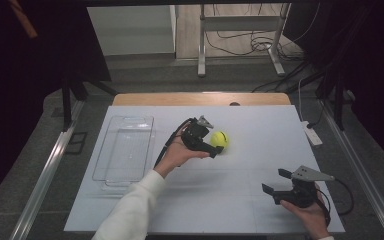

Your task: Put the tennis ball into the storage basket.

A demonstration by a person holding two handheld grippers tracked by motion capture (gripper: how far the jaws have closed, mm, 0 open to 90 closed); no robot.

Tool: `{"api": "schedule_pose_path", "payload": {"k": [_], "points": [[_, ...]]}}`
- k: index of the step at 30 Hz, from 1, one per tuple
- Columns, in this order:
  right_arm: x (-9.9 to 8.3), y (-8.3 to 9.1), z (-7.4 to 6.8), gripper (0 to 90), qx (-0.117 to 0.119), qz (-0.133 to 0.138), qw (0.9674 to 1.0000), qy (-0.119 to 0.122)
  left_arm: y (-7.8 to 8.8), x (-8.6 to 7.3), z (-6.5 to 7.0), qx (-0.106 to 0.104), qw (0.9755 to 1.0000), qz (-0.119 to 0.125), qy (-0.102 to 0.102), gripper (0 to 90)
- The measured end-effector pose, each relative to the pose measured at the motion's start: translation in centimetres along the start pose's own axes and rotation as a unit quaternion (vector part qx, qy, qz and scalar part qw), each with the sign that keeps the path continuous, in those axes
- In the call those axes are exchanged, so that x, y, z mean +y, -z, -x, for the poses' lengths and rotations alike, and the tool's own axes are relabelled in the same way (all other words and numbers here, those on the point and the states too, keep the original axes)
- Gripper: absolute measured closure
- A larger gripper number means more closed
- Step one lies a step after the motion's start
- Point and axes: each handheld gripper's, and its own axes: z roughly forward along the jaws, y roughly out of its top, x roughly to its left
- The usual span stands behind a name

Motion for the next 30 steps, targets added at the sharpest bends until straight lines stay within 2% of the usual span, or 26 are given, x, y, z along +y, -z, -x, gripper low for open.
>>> {"api": "schedule_pose_path", "payload": {"k": [12,20,24,30], "points": [[0.0,0.0,0.0,11.9,0.000,0.000,1.0000,0.000,-1.1,0.5,-0.3,-0.002,0.9999,-0.012,0.002,9.3],[0.0,0.0,0.0,11.9,0.000,0.000,1.0000,0.000,-1.8,1.0,-0.9,0.002,0.9998,-0.020,0.009,9.1],[0.0,0.0,0.0,11.9,0.000,0.001,1.0000,0.000,-2.2,1.2,-1.1,-0.004,0.9997,-0.021,0.014,9.1],[0.0,0.0,0.0,11.9,0.000,0.000,1.0000,0.001,-2.8,1.5,-1.5,-0.001,0.9995,-0.030,0.011,9.0]]}}
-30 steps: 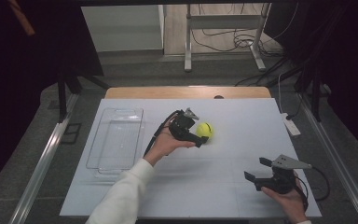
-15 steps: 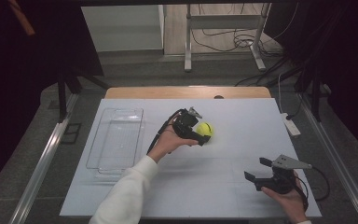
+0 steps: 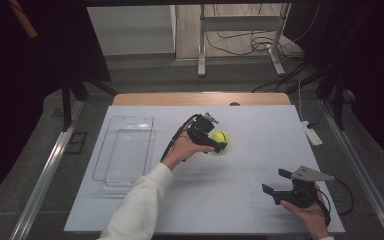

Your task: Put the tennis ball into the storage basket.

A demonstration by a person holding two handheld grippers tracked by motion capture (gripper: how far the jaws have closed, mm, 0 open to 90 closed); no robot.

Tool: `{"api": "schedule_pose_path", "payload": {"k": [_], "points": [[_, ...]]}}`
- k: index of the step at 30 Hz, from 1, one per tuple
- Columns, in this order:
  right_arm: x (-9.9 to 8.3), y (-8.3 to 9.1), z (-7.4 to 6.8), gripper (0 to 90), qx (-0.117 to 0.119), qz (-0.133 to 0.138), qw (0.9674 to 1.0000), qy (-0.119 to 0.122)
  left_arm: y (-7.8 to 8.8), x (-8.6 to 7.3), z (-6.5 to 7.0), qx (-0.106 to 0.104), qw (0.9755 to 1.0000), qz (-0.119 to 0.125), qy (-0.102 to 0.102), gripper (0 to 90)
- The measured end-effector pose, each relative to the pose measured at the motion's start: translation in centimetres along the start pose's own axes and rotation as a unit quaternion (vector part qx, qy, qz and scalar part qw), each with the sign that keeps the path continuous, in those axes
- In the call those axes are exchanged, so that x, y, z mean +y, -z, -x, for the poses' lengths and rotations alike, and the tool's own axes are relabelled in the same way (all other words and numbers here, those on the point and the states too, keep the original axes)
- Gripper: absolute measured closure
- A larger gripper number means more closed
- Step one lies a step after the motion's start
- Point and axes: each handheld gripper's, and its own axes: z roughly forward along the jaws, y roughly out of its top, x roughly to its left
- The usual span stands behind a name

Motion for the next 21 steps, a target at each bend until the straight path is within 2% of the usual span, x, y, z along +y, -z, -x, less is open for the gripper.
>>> {"api": "schedule_pose_path", "payload": {"k": [8,21], "points": [[0.0,0.0,0.0,11.9,0.000,0.000,1.0000,-0.001,-1.1,0.5,-0.3,0.000,1.0000,-0.003,0.005,9.0],[-0.1,0.0,0.0,11.9,0.002,-0.001,1.0000,0.000,-2.1,1.2,-0.4,0.004,0.9998,-0.018,0.002,8.9]]}}
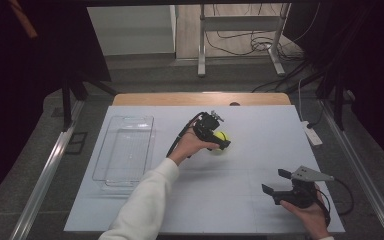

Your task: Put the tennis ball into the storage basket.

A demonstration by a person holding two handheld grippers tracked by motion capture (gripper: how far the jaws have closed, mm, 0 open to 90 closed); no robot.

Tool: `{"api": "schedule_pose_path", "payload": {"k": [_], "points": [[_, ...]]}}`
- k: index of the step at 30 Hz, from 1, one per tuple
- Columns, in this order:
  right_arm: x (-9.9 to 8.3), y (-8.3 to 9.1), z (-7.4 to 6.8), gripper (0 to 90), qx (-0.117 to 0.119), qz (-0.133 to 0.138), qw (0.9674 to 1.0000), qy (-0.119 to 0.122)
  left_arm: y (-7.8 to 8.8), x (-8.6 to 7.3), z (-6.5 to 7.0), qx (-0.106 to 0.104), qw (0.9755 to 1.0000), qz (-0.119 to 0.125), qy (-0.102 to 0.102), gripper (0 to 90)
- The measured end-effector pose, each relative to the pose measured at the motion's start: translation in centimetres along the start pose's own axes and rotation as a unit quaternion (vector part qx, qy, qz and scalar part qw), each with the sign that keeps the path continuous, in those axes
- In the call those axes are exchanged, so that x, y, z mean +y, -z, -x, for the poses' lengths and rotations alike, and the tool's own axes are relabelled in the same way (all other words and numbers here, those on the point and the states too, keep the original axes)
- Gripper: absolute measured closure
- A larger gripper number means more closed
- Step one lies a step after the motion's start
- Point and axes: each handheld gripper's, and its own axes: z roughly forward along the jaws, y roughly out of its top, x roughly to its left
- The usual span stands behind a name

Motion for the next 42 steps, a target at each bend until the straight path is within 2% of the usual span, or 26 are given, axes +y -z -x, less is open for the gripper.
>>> {"api": "schedule_pose_path", "payload": {"k": [7,15,18,20,23,27,31,36,40,42], "points": [[0.0,-0.1,0.0,11.9,0.000,-0.001,1.0000,0.000,-0.9,-0.2,-0.7,0.003,0.9998,-0.013,0.015,8.9],[-0.1,-0.1,0.0,11.9,0.000,-0.002,1.0000,-0.001,-2.0,-0.4,-0.8,0.004,0.9992,-0.035,0.020,8.6],[-0.1,-0.1,0.0,11.9,0.000,-0.003,1.0000,-0.001,-2.4,-0.5,-0.8,0.006,0.9989,-0.041,0.020,10.9],[-0.1,-0.1,0.0,11.9,0.000,-0.003,1.0000,-0.001,-2.5,-0.5,-0.8,0.015,0.9985,-0.048,0.022,15.0],[-0.1,-0.1,0.1,11.9,-0.001,-0.003,1.0000,-0.001,-2.4,-0.5,-0.8,0.010,0.9988,-0.042,0.025,25.0],[-0.1,0.0,0.1,11.9,-0.001,-0.003,1.0000,-0.002,-2.4,-0.5,-0.5,0.018,0.9985,-0.049,0.014,26.2],[-0.1,-0.1,0.0,11.9,-0.002,-0.003,1.0000,-0.001,-2.3,-0.4,-0.4,0.023,0.9984,-0.050,0.012,26.8],[-0.1,0.0,0.1,11.9,-0.002,-0.003,1.0000,-0.002,-1.8,-0.4,-0.4,0.021,0.9986,-0.047,0.009,26.9],[-0.1,0.0,0.1,11.9,-0.002,-0.003,1.0000,-0.002,-1.1,-0.4,-0.4,0.015,0.9992,-0.035,0.014,26.9],[-0.1,-0.1,0.0,12.0,-0.002,-0.002,1.0000,-0.001,-0.8,-0.4,-0.4,0.012,0.9993,-0.034,0.009,26.9]]}}
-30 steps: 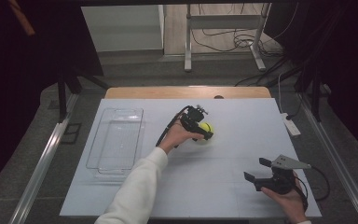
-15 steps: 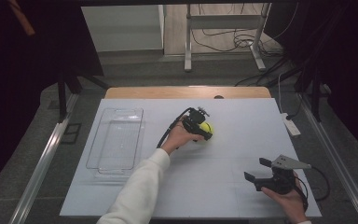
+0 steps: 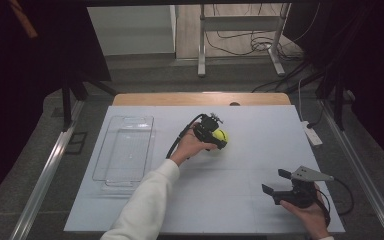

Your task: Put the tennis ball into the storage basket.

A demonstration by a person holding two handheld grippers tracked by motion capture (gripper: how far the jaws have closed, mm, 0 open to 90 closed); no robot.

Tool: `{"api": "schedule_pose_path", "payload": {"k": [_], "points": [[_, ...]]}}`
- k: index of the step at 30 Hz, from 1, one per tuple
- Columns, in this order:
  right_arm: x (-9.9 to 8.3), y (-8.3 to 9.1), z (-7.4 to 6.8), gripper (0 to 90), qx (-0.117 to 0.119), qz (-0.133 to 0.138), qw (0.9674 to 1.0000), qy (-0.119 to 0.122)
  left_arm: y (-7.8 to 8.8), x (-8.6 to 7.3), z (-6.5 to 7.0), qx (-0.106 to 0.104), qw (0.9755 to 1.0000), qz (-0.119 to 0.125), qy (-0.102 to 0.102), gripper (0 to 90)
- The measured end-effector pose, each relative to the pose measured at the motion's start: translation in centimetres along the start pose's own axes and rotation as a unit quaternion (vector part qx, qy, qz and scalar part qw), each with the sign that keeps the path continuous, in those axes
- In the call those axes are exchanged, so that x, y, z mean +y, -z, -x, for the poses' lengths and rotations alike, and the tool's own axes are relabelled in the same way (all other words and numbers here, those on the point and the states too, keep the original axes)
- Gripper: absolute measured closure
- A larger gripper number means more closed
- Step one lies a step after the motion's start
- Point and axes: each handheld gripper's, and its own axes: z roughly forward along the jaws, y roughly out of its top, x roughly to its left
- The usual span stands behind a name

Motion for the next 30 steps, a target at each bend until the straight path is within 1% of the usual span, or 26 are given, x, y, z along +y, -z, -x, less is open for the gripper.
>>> {"api": "schedule_pose_path", "payload": {"k": [5,8,13,17,22,24,30], "points": [[0.0,0.0,0.0,12.0,0.000,0.000,1.0000,0.000,0.4,0.0,0.2,-0.003,1.0000,0.005,-0.003,26.9],[0.0,0.0,0.0,12.0,0.000,0.000,1.0000,0.000,0.9,0.0,0.4,-0.006,0.9999,0.007,-0.008,26.9],[0.0,0.0,-0.1,12.0,0.000,0.000,1.0000,0.000,1.3,0.0,0.6,-0.006,0.9999,0.011,-0.011,26.9],[0.0,0.0,-0.1,12.0,0.000,0.000,1.0000,0.000,1.6,0.0,0.6,-0.003,0.9998,0.012,-0.015,26.9],[0.0,0.0,-0.1,12.0,-0.001,0.001,1.0000,-0.001,2.0,-0.2,0.6,-0.002,0.9998,0.014,-0.014,26.9],[0.0,0.0,0.0,12.0,-0.001,0.001,1.0000,-0.001,2.2,-0.3,0.5,0.000,0.9998,0.011,-0.018,26.9],[0.0,0.0,-0.1,12.0,-0.001,0.000,1.0000,0.000,2.8,-0.7,0.4,0.000,0.9997,0.017,-0.017,26.9]]}}
